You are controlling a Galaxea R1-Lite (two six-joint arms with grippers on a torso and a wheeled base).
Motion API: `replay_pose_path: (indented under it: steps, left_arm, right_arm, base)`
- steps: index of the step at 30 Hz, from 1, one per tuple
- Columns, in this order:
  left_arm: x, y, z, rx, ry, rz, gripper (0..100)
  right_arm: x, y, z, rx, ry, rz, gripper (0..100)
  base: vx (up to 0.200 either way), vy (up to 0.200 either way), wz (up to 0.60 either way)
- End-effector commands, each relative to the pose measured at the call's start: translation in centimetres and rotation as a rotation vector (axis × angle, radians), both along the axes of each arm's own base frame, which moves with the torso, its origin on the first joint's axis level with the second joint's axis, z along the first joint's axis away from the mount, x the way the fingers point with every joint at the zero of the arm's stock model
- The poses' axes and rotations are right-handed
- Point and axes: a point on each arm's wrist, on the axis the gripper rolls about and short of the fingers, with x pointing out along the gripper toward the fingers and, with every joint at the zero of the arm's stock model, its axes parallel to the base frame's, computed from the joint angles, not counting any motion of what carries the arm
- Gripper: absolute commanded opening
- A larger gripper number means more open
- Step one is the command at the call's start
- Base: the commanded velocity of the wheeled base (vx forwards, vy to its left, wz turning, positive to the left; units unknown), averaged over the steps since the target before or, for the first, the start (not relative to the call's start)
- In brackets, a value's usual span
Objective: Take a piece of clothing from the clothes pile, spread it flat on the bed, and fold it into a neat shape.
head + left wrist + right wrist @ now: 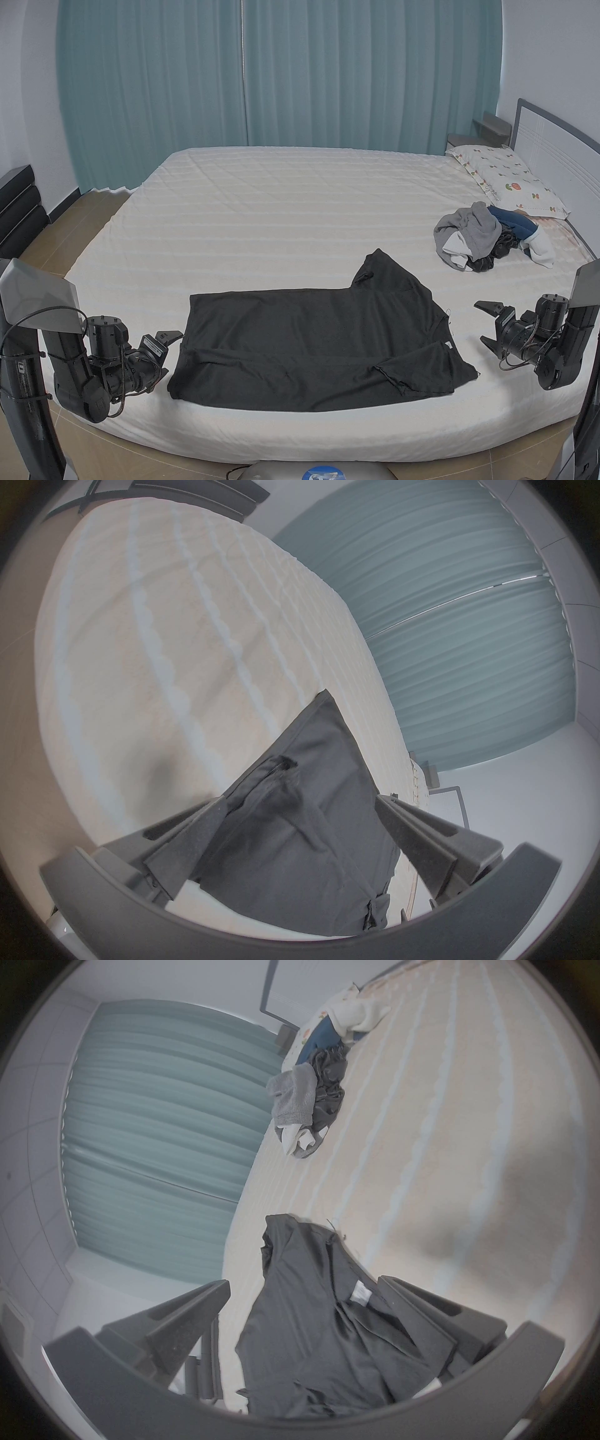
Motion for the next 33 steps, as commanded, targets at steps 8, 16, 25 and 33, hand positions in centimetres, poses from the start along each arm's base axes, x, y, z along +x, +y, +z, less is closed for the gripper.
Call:
replay_pose_path:
  steps: [8, 16, 25, 33]
  left_arm:
    - [0.4, -0.1, 0.7, -0.004, -0.034, 0.001, 100]
    - [-0.3, -2.3, 2.7, 0.009, -0.060, -0.065, 100]
    - [1.4, -2.4, 2.2, 0.159, -0.033, -0.075, 100]
    - [2.0, -3.0, -0.7, 0.235, 0.024, -0.120, 100]
  right_arm:
    - [0.3, -1.1, -1.4, 0.082, 0.009, 0.006, 100]
    - [0.1, -0.7, -1.8, 0.050, 0.019, 0.031, 100]
    - [0.1, -0.6, -2.2, 0.031, 0.026, 0.039, 100]
    - [0.1, -0.4, -2.2, 0.030, 0.025, 0.043, 100]
  base:
    - [0.000, 0.000, 0.00]
    - [0.000, 0.000, 0.00]
    - [0.000, 0.000, 0.00]
    - [0.000, 0.000, 0.00]
